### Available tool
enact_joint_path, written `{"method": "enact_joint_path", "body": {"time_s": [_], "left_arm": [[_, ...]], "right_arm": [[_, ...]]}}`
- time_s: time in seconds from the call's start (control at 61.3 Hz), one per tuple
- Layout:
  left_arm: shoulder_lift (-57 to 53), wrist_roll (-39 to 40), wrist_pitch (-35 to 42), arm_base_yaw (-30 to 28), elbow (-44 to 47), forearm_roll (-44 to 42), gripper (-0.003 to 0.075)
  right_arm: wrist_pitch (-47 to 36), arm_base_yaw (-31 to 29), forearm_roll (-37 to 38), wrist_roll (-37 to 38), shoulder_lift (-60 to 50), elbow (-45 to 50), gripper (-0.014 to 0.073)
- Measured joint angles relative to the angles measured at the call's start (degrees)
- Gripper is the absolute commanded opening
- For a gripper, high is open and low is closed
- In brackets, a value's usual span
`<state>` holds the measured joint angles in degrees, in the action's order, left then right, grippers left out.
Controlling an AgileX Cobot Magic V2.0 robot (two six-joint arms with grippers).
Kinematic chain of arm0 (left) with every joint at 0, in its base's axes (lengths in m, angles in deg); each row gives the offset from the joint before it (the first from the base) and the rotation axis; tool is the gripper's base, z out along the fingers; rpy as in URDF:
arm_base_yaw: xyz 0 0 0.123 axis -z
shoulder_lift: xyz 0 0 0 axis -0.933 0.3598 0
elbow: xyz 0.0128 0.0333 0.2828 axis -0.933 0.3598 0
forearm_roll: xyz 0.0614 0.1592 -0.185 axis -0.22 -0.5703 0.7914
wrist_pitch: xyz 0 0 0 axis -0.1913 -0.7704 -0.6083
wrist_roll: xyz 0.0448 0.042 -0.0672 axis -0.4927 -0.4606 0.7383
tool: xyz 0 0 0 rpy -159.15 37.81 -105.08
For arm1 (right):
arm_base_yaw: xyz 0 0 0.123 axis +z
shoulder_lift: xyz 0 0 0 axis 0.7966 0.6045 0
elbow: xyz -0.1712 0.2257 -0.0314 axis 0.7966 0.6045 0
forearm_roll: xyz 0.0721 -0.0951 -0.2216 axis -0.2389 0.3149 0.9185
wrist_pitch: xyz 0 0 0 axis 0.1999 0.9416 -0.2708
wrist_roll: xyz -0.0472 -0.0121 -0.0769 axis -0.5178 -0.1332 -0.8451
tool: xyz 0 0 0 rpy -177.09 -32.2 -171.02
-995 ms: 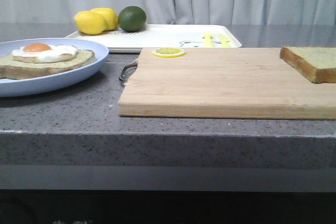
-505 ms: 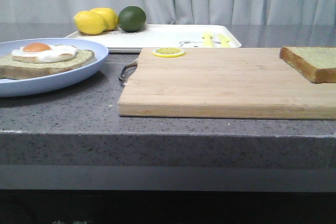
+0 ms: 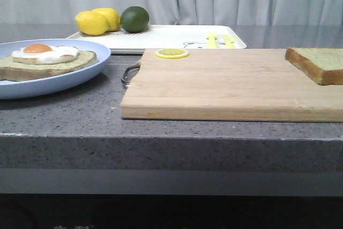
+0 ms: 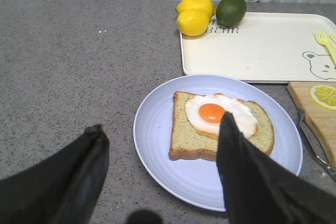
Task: Place bread and move sandwich to tray
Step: 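Lower the right gripper and grasp the bread slice edge, then lift the bread slice and carry it toward the blue plate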
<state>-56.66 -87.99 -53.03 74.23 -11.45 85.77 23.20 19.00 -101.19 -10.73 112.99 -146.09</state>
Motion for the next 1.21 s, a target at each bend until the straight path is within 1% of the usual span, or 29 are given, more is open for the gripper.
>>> {"method": "enact_joint_path", "body": {"time_s": [0.147, 0.245, 0.457, 0.603, 0.734, 0.848, 0.929, 1.011, 1.207], "left_arm": [[0.0, 0.0, 0.0, 0.0, 0.0, 0.0, 0.0437], [0.0, 0.0, 0.0, 0.0, 0.0, 0.0, 0.0437], [0.0, 0.0, 0.0, 0.0, 0.0, 0.0, 0.0437], [0.0, 0.0, 0.0, 0.0, 0.0, 0.0, 0.0437], [0.0, 0.0, 0.1, 0.0, 0.0, 0.0, 0.0437], [0.0, 0.0, 0.3, 0.0, 0.0, 0.0, 0.0437], [0.0, 0.0, 0.4, 0.0, 0.0, 0.0, 0.0437], [0.0, 0.0, 0.4, 0.0, 0.0, 0.0, 0.0437], [0.0, 0.0, 1.3, 0.0, 0.0, 0.0, 0.0437]], "right_arm": [[-0.5, 0.0, -0.5, -1.1, 0.6, 0.0, 0.0293], [-1.1, 0.0, -0.5, -1.2, 0.7, 0.0, 0.0206], [-1.1, 0.0, -0.8, -1.2, -1.2, 0.0, 0.0139], [-1.1, 0.1, -0.8, -1.2, -5.1, 0.0, 0.008], [-1.1, 0.1, -0.8, -1.2, -9.7, 0.0, 0.0], [-1.1, 1.5, -1.6, -1.3, -13.5, 0.0, -0.0032], [-1.1, 3.8, -3.9, -1.4, -16.1, 0.4, -0.0034], [-1.1, 7.3, -8.5, -1.4, -17.9, 0.7, -0.0034], [-1.1, 21.1, -20.4, -1.4, -18.8, 0.8, -0.0034]]}}
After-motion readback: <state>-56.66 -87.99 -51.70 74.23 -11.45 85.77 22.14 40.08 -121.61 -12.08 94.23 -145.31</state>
